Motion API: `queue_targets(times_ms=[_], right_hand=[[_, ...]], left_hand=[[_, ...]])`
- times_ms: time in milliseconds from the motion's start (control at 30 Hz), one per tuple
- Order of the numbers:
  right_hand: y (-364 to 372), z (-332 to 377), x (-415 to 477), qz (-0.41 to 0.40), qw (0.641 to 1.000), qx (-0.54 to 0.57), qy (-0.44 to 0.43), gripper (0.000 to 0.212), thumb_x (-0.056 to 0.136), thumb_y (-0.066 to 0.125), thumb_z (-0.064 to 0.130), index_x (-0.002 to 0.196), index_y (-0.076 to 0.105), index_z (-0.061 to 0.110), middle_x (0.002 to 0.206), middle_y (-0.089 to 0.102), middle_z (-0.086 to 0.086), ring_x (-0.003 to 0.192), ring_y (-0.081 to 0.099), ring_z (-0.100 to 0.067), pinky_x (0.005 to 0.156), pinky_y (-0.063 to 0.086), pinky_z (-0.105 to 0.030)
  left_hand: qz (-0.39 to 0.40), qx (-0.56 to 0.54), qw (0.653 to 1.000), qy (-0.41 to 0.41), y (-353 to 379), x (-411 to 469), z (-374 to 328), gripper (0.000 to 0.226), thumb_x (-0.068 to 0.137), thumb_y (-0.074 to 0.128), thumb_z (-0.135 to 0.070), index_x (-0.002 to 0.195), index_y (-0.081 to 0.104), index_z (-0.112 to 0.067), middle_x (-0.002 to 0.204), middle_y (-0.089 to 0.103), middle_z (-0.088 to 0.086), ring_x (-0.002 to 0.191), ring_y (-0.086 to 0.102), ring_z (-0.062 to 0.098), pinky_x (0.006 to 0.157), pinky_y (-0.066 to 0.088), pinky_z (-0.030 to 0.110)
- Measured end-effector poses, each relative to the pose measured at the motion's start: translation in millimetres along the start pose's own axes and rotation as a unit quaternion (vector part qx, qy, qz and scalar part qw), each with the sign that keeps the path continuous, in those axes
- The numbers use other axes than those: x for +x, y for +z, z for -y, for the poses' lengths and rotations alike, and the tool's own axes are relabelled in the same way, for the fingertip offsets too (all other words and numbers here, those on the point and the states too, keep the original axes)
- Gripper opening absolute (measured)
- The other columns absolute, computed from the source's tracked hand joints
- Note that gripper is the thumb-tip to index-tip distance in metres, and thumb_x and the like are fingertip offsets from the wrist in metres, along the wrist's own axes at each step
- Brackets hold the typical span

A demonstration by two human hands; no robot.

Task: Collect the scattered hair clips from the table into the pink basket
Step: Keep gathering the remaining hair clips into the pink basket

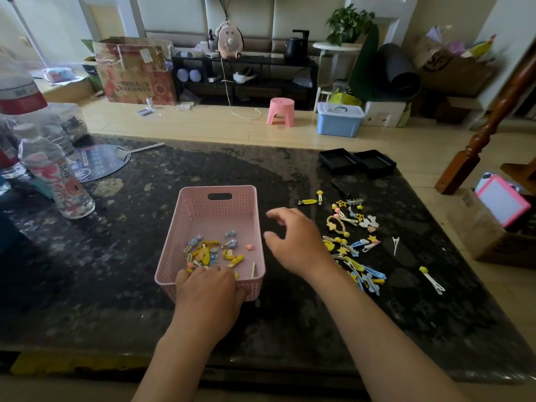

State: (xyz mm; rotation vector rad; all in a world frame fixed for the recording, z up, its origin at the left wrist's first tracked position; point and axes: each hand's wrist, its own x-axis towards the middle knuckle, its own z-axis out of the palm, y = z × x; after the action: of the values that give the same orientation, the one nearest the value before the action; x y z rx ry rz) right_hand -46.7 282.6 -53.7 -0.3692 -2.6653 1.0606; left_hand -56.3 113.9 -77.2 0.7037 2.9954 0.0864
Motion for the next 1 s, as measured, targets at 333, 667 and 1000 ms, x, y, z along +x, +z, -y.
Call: queue_targets(times_ms=[333, 667, 1000], right_hand=[[-64.2, -109.0, -26.4, 0.195, 0.913, -0.253, 0.255, 0.112, 0.071, 0.074, 0.064, 0.155, 0.003, 0.042, 0.164, 0.005, -0.011, 0.147, 0.014, -0.039, 0.113, 0.029, -0.055], [-60.8, -116.9, -29.3, 0.134, 0.945, -0.247, 0.166, 0.053, 0.090, 0.063, 0.008, 0.137, 0.056, 0.029, 0.143, 0.051, -0.006, 0.130, 0.050, -0.027, 0.103, 0.046, -0.039], [-73.8, -128.0, -20.2, 0.015, 0.978, -0.110, 0.179, 0.012, 0.089, 0.068, 0.013, 0.094, 0.073, 0.023, 0.106, 0.069, -0.001, 0.081, 0.068, -0.014, 0.064, 0.055, -0.024]], left_hand=[[0.024, 0.012, 0.999, 0.028, -0.6, -0.6, -34.9, 0.033, 0.095, 0.044, -0.054, 0.107, 0.057, -0.026, 0.110, 0.062, -0.005, 0.103, 0.054, 0.018, 0.086, 0.033, 0.039], [0.019, 0.017, 0.999, 0.022, -1.1, 0.0, -41.3, 0.030, 0.095, 0.043, -0.054, 0.102, 0.055, -0.027, 0.105, 0.063, -0.004, 0.101, 0.055, 0.019, 0.083, 0.031, 0.039], [0.015, 0.019, 0.999, 0.025, 0.0, 0.8, -41.9, 0.031, 0.096, 0.043, -0.054, 0.103, 0.056, -0.026, 0.106, 0.063, -0.004, 0.101, 0.055, 0.019, 0.085, 0.032, 0.040]])
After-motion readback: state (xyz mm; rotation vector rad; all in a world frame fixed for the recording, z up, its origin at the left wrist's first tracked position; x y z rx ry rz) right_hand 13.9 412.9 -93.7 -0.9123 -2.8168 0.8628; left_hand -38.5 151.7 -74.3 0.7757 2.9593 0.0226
